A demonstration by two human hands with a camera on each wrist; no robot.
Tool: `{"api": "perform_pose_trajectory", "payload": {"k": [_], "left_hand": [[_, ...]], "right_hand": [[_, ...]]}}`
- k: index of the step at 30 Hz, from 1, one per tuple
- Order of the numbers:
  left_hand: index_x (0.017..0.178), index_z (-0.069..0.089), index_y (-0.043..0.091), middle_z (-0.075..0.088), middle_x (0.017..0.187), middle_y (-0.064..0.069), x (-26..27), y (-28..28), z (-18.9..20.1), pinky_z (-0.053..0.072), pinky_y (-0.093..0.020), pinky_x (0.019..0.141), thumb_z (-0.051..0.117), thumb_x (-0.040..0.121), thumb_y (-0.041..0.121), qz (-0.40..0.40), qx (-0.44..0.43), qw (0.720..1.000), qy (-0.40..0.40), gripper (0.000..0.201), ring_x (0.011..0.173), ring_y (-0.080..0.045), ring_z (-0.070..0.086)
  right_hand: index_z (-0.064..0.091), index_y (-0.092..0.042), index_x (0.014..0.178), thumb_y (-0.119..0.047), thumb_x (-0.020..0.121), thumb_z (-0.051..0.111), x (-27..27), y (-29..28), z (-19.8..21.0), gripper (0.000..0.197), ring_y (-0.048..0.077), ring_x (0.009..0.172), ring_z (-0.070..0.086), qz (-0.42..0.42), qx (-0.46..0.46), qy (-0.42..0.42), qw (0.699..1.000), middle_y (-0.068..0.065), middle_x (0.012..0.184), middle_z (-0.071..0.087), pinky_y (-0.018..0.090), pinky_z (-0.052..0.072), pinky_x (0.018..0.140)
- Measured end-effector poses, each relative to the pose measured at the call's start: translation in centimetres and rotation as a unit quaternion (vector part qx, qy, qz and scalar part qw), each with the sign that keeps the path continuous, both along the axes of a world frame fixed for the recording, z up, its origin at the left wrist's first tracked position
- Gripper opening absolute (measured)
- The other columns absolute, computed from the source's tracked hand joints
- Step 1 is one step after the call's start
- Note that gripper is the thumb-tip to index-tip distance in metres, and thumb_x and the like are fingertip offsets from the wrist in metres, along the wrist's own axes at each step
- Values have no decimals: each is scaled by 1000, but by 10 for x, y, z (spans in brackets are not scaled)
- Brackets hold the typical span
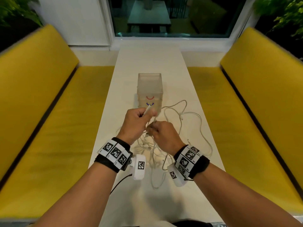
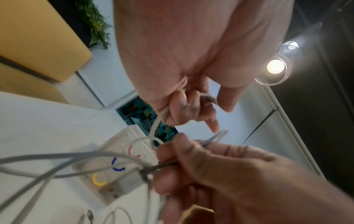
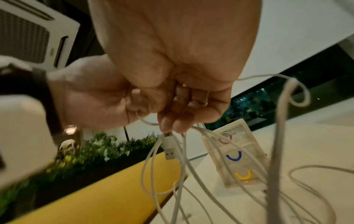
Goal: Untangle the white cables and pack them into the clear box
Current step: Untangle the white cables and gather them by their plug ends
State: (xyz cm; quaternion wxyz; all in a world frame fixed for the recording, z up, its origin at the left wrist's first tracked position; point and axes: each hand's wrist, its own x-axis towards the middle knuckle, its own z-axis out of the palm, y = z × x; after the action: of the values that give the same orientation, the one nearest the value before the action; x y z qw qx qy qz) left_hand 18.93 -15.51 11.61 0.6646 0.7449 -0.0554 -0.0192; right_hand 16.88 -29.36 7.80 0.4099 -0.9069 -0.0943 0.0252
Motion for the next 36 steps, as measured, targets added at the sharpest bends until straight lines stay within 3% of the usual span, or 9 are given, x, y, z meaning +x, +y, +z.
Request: {"api": "perform_pose_trajectory", "payload": {"k": [5,11,14,19,22,27,30,32,36], "left_hand": [[87,79,16,45,68,-2,6,17,-15,35,-22,55,55,103,33,48,-14,998,-25,33,56,-11,38],[84,79,18,51,71,-1,1,13,-20,37,-21,62,55,102,36,4,-8,1000,-29,35,64,-13,43],[87,77,14,47,73,-3,-1,11,-18,33,-25,59,51,103,34,6,-51,999,-6,36,63,-19,38],[93,70,6,47,71,1,-5,7,-16,29,-29,59,48,90,24,0,-149,988,50,29,61,-9,36],[99,72,10,50,70,3,-12,-2,-14,31,-29,58,55,77,25,-7,-183,982,38,32,62,-11,36],[96,72,11,73,87,1,-17,-19,-9,47,-22,64,57,101,21,51,-145,987,-44,19,68,-9,61],[95,75,9,72,83,-4,-16,-21,-5,47,-19,62,56,102,15,82,-138,986,-51,21,65,-7,61],[85,77,20,61,74,-12,-15,-18,-4,40,-24,54,58,101,21,102,-139,984,-46,25,58,-16,45],[72,73,23,59,66,0,-10,-15,0,36,-29,55,57,100,35,108,-173,979,-20,34,58,-16,40]], "right_hand": [[61,-8,80,-34,105,45,2,-11,20,39,20,51,58,-96,268,191,939,7,62,66,27,42,48],[68,-2,79,-37,102,51,6,-32,38,45,19,47,48,21,58,251,966,11,66,71,23,38,43],[68,2,88,-30,102,55,5,-37,41,37,18,45,47,86,163,276,943,12,72,70,24,37,43],[62,-4,101,-15,103,49,11,-39,47,18,18,62,59,-22,511,262,818,11,88,70,26,45,51],[64,-2,115,-14,102,49,10,-32,50,24,14,70,64,-28,566,273,777,7,92,73,23,47,56],[64,-1,127,-17,95,56,6,-16,50,36,9,73,65,-23,599,288,747,3,97,75,20,47,56],[73,-11,102,-24,97,60,2,-18,50,19,12,66,60,-49,539,309,782,2,84,69,23,41,54],[67,-11,88,-32,93,68,0,-21,49,22,15,58,54,-70,419,296,855,3,73,64,27,36,50],[58,-21,79,-31,83,78,-2,-24,38,23,10,65,50,-132,180,9,975,-4,76,59,25,43,62]]}}
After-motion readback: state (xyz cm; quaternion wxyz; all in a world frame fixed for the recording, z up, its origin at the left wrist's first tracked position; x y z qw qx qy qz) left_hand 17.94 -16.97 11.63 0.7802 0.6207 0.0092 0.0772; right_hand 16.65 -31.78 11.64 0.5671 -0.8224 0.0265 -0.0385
